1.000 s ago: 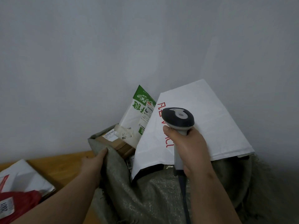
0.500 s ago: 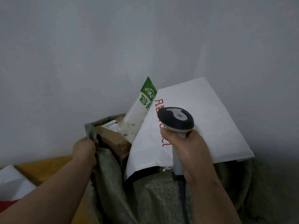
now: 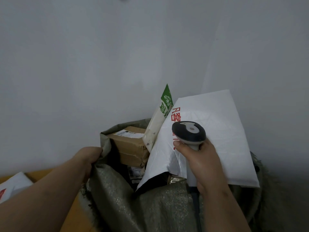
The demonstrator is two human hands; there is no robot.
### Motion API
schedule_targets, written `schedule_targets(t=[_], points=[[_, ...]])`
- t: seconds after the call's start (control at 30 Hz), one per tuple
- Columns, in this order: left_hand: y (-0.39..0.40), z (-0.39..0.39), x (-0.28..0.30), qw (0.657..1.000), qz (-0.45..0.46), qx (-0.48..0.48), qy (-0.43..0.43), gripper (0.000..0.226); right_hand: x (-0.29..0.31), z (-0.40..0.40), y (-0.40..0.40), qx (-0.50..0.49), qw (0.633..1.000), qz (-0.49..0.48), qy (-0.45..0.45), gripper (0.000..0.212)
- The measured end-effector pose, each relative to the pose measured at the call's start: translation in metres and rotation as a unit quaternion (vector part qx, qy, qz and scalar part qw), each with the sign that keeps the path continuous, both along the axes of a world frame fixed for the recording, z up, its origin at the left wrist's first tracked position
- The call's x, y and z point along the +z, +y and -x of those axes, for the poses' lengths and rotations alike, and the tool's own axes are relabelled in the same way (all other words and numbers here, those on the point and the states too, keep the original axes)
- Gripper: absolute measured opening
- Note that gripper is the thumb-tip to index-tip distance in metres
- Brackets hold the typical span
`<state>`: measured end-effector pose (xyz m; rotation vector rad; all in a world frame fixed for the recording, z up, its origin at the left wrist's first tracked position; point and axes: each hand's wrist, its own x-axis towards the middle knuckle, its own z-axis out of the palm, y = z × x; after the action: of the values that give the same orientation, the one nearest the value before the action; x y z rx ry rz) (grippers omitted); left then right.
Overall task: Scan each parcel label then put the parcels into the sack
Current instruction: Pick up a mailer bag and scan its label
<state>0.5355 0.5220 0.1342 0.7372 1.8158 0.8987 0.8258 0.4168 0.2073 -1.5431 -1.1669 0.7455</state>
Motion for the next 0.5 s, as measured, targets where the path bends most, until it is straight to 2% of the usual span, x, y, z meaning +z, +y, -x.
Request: schedule_targets(t=[0.1, 0.2, 0.27, 0.33, 0.4, 0.5], points=[[-0.0043, -0.0031, 0.0027, 1.0, -0.005, 0.014, 0.004, 0.018, -0.0026, -0.0027, -0.0011, -0.008, 1.0, 0.006, -0.001, 0.064], [-0.0044, -0.0064, 0.0051, 0.997, -0.022, 0.043, -0.06, 0.02, -0.0043, -0.0049, -0.0009, -0.002, 1.0, 0.011, 0.007, 0.065], [-0.0068, -0.008, 0.0063, 0.99, -0.022, 0.039, -0.131, 0.037, -0.0052, -0.0054, -0.0017, 0.004, 1.0, 0.013, 0.003, 0.062], [-0.0077, -0.0081, 0.004, 0.987, -0.026, 0.01, -0.16, 0.059, -0.006, -0.0043, -0.0034, 0.011, 1.0, 0.021, -0.014, 0.06], [-0.0039, -0.0066, 0.0007, 0.99, -0.039, -0.031, -0.133, 0.085, -0.0065, -0.003, -0.0049, 0.016, 0.998, 0.031, -0.044, 0.061], [0.0007, -0.0065, -0.0013, 0.991, -0.048, -0.091, -0.091, 0.105, -0.0075, -0.0017, -0.006, 0.018, 0.996, 0.045, -0.075, 0.061]])
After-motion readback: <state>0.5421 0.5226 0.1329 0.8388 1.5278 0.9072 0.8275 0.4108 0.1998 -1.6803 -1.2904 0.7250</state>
